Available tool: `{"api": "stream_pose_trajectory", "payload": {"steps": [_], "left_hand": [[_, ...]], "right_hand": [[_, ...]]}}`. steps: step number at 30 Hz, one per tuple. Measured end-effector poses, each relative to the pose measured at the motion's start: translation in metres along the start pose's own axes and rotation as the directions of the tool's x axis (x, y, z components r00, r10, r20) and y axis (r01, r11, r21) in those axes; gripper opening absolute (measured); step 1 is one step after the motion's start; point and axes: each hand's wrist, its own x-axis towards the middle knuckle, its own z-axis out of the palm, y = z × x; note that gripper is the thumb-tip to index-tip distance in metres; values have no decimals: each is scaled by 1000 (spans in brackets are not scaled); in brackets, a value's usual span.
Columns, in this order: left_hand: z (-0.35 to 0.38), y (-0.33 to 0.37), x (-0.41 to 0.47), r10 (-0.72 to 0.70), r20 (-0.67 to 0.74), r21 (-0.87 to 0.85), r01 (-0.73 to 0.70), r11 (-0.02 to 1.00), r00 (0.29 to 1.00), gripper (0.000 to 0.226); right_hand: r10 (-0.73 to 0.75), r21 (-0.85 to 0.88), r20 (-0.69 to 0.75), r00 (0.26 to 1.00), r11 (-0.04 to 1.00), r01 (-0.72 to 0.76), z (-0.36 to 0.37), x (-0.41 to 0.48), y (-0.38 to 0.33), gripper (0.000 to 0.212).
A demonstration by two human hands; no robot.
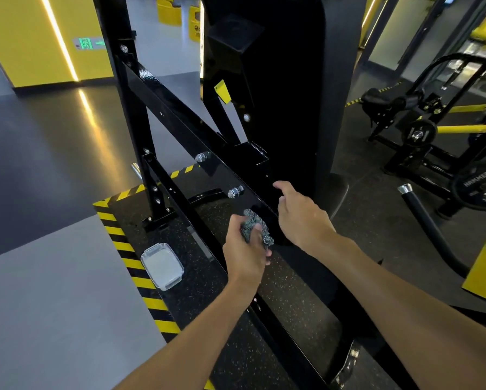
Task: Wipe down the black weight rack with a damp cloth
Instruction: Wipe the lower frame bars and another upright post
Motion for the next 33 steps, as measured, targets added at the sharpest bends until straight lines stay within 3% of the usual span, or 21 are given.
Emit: {"api": "stream_pose_trajectory", "payload": {"steps": [4,9,12,16,20,26,29,33], "left_hand": [[4,10,6,80,-15,-42,-80,996,997,8],[0,4,19,-64,-55,-115,57,992,996,8],[3,10,19,64,-27,-116,-66,991,998,10],[-1,2,33,-93,-99,-170,75,983,991,4],[4,7,32,26,-69,-170,-37,985,997,7],[-24,-12,65,-275,-119,-189,250,950,954,9],[-41,0,88,-135,-217,-171,98,980,967,10],[-44,20,104,231,-20,75,-229,971,973,11]], "right_hand": [[12,63,46,999,998,-14,-4,6,2,41],[-97,39,-38,995,994,99,0,16,-16,44],[-141,58,-81,987,988,146,7,25,-27,41],[-144,-43,-125,982,989,139,14,27,-29,39],[-127,-65,-124,984,991,120,13,27,-29,41],[-161,-232,-145,976,965,124,13,28,-34,38],[-306,-274,-207,929,930,245,8,42,-43,33],[-257,-111,-111,960,963,245,7,85,-67,47]]}}
